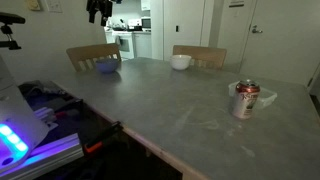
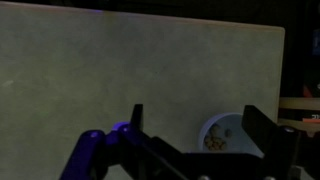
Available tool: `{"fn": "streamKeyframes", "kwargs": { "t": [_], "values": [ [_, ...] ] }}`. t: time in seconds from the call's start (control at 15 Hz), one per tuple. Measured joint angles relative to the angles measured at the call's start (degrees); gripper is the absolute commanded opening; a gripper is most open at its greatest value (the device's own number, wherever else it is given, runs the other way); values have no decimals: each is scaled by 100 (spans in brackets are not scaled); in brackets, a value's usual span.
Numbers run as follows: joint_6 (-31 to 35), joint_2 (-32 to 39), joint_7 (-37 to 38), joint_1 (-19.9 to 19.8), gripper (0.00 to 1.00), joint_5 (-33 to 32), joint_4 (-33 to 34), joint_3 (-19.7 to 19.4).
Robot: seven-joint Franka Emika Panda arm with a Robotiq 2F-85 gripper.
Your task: Slide the blue bowl to the right
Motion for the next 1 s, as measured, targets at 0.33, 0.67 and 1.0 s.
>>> {"fn": "streamKeyframes", "kwargs": {
  "t": [0.33,0.67,1.0],
  "values": [
    [0,0,0,0,100,0,0,0],
    [-6,12,6,0,100,-26,7,0],
    [-2,239,71,0,100,-35,196,22]
  ]
}}
